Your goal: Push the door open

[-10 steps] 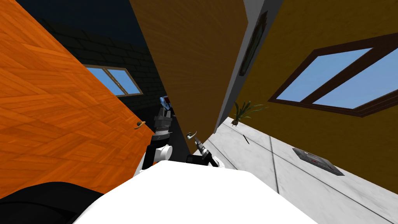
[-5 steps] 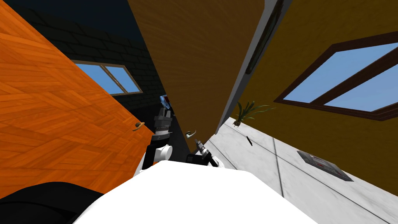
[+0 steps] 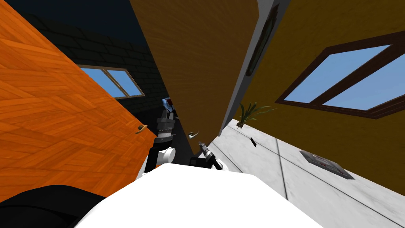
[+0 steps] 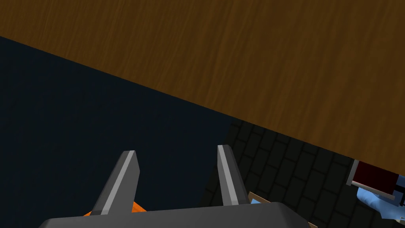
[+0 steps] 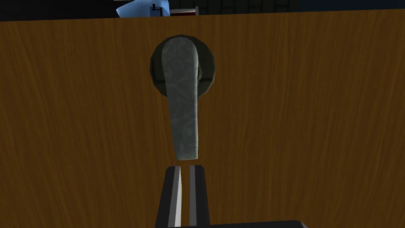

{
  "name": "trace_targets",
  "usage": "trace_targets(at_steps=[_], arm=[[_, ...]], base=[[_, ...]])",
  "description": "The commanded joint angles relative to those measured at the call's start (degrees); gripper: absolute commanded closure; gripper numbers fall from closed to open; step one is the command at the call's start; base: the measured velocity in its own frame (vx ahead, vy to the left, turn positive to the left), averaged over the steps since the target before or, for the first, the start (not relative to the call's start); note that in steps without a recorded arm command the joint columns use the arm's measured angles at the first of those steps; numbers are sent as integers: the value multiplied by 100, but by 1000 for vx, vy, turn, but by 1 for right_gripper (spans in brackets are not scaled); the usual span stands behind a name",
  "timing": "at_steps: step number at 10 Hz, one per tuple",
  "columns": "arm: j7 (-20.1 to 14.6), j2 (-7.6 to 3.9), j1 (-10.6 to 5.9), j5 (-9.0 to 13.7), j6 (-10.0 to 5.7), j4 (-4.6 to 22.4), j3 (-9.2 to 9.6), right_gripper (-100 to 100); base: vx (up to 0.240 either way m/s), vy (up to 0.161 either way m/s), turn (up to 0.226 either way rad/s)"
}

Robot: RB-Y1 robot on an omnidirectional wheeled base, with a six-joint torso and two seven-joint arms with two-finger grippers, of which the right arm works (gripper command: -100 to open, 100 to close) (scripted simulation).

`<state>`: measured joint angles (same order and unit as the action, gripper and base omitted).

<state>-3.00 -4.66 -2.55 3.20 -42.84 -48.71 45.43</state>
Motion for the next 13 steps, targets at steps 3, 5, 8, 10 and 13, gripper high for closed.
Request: trace_targets(at_steps=[3,5,8,10,13], arm=[[76,11,27,33,15,-2,-171,-100],[98,16,4,35,15,48,-223,-100],[112,51,-26,34,21,97,-273,-100],[125,113,-53,33,26,141,-318,-100],[126,134,-64,33,24,159,-325,100]], base=[[-160,39,-115],[84,106,30],[148,109,23],[178,137,31],[65,64,5]])
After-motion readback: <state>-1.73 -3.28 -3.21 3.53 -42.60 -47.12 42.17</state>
